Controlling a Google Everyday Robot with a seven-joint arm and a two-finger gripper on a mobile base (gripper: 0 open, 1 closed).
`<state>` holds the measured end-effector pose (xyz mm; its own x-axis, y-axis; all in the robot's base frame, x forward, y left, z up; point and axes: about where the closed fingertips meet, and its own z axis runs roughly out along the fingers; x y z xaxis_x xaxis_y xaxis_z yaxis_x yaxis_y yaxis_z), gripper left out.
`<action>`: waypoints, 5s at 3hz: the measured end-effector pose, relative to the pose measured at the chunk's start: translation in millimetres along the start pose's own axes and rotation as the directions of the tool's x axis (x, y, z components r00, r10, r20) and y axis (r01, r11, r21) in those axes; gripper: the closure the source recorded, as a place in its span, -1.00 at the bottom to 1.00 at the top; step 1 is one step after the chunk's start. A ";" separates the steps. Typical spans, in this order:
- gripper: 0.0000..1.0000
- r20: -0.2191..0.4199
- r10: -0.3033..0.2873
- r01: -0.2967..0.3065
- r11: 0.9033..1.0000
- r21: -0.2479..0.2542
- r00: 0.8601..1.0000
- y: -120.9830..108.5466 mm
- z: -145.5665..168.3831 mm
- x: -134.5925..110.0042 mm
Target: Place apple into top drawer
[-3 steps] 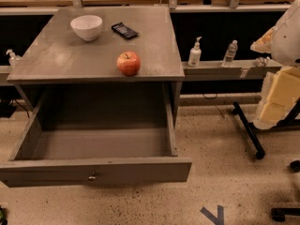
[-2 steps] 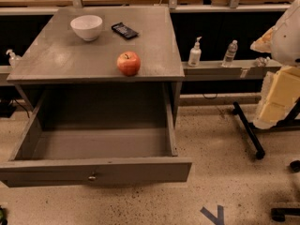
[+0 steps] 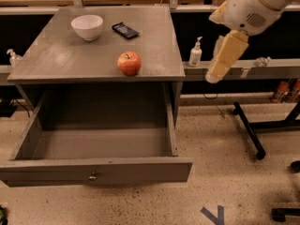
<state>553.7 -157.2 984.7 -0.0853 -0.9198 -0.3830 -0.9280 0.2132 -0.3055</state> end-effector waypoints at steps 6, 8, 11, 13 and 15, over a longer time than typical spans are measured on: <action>-1.00 0.337 0.198 -0.160 0.978 -0.136 0.920 -79.2 238.9 -151.0; -0.17 0.346 0.177 -0.123 0.977 -0.174 0.921 -69.7 253.5 -167.7; 1.00 0.344 0.061 -0.021 0.993 -0.119 0.937 -48.4 176.0 -158.6; 1.00 0.380 0.087 -0.046 0.992 -0.118 0.921 -40.1 201.9 -162.6; 1.00 0.524 0.169 -0.063 0.975 -0.215 0.835 22.0 267.0 -178.3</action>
Offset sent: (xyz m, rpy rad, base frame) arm 0.1691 0.1574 -0.0264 0.4930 -0.0481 0.0640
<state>645.3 99.4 813.5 -0.0385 -0.5594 -0.8280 -0.9769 0.1952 -0.0865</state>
